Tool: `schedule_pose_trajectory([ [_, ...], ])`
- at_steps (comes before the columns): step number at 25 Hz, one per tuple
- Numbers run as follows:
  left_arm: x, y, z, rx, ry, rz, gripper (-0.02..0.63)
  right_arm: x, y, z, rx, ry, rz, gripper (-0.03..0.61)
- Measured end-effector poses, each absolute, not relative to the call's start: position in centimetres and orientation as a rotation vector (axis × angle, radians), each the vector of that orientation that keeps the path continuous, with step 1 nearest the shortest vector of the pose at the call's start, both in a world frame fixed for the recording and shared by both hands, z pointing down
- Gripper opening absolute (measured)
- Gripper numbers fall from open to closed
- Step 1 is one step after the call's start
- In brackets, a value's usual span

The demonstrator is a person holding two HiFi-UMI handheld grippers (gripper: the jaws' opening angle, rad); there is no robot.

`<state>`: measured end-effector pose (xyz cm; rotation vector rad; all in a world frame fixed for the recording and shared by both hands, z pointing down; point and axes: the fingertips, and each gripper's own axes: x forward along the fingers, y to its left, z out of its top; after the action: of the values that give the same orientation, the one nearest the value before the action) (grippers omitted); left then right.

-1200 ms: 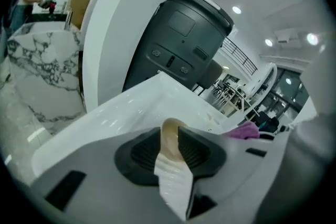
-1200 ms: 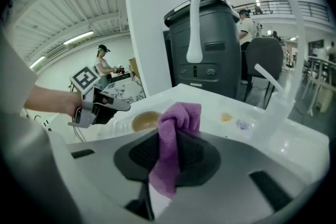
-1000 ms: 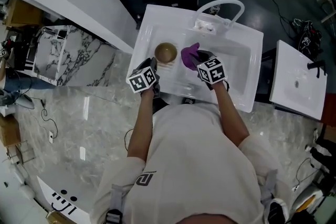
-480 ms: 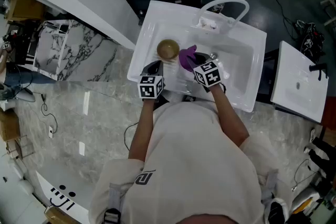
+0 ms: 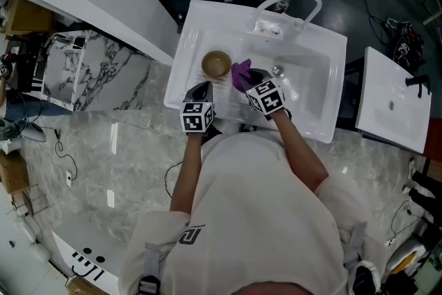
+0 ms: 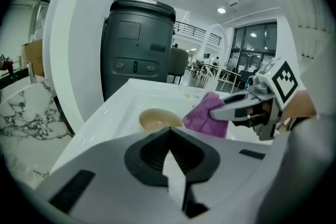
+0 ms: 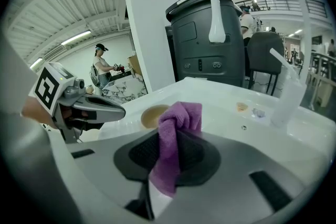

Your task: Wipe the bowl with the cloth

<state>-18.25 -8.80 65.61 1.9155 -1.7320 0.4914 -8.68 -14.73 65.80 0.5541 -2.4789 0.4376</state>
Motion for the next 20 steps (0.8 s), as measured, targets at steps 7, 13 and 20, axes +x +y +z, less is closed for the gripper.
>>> schedule_pose_trajectory([
  [7,-18.0,-9.4,65.2,1.93,-1.721,0.474,0.006,-8.5,-15.6,65.4,0.617,-2.461,0.466,0.063],
  [13,-18.2,-9.7,64.9,1.94,-1.708,0.517,0.006,-10.7,-18.9,64.4,0.724,-2.384,0.337,0.063],
  [20,-19.7,-11.6,63.2,1.914,-1.789,0.483,0.006,-12.2,-17.2,62.7,0.824,-2.373,0.482,0.063],
])
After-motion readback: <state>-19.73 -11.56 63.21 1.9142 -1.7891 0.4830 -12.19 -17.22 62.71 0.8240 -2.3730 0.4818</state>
